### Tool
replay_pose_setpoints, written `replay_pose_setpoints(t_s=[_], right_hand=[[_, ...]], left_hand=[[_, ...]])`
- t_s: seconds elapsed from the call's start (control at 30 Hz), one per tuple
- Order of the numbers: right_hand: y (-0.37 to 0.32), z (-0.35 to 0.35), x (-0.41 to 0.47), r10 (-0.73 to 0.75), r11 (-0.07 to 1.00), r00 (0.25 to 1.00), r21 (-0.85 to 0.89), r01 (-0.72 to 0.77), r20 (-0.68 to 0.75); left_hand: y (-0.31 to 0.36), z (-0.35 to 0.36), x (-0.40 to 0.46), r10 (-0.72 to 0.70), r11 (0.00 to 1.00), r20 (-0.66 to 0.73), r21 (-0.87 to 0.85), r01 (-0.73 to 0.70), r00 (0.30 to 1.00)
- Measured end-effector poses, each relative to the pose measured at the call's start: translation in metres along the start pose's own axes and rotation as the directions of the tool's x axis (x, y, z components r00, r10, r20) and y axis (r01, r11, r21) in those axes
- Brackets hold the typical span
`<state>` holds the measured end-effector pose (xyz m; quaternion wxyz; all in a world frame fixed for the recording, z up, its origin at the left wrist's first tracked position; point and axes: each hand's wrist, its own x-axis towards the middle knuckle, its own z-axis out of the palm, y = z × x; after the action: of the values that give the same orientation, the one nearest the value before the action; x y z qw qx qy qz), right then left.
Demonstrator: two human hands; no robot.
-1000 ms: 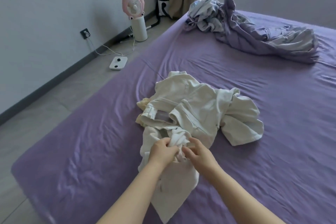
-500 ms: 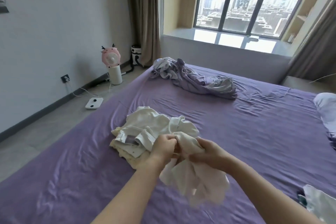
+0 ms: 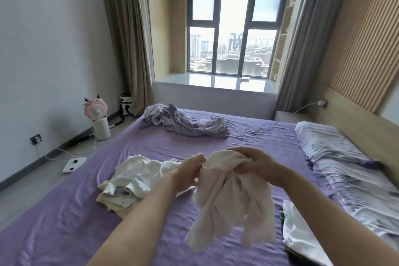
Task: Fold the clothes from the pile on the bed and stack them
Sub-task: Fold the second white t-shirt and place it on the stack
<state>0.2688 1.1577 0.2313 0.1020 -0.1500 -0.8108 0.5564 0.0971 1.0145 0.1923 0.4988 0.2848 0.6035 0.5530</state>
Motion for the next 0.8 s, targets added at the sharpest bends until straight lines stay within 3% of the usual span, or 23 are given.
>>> replay_pose_setpoints(t_s=[0.13, 0.23, 0.3, 0.37, 0.47, 0.6, 0.67, 0.8], right_hand=[[-0.001, -0.013, -0.028, -0.019, 0.993, 0.991, -0.121, 0.002, -0.134], [0.006, -0.011, -0.037, -0.024, 0.894, 0.985, -0.445, -0.056, -0.172], [0.015, -0.006, -0.041, -0.006, 0.709, 0.995, -0.702, -0.064, -0.097], [0.025, -0.001, -0.045, 0.052, 0.536, 0.996, -0.839, -0.093, -0.077], [0.032, 0.003, -0.046, 0.043, 0.462, 0.985, -0.871, -0.167, -0.166], [0.02, 0.0, -0.046, 0.088, 0.399, 0.979, -0.894, -0.203, -0.184], [0.011, -0.002, -0.046, 0.149, 0.369, 0.976, -0.906, -0.205, -0.161], [-0.005, 0.002, -0.043, 0.183, 0.421, 0.97, -0.879, -0.225, -0.161]], left_hand=[[0.016, 0.018, -0.013, 0.137, 0.966, -0.032, 0.227, -0.126, 0.99], [0.028, 0.018, -0.019, 0.299, 0.898, -0.168, 0.384, -0.217, 0.939], [0.037, 0.018, -0.021, 0.425, 0.758, -0.2, 0.612, -0.226, 0.883], [0.047, 0.017, -0.023, 0.517, 0.568, -0.145, 0.796, -0.211, 0.844], [0.063, 0.011, -0.025, 0.558, 0.446, -0.087, 0.87, -0.21, 0.825], [0.076, -0.007, -0.028, 0.55, 0.402, -0.071, 0.896, -0.189, 0.832], [0.079, -0.02, -0.033, 0.551, 0.471, -0.074, 0.849, -0.237, 0.831], [0.087, -0.054, -0.049, 0.561, 0.577, -0.074, 0.749, -0.326, 0.824]])
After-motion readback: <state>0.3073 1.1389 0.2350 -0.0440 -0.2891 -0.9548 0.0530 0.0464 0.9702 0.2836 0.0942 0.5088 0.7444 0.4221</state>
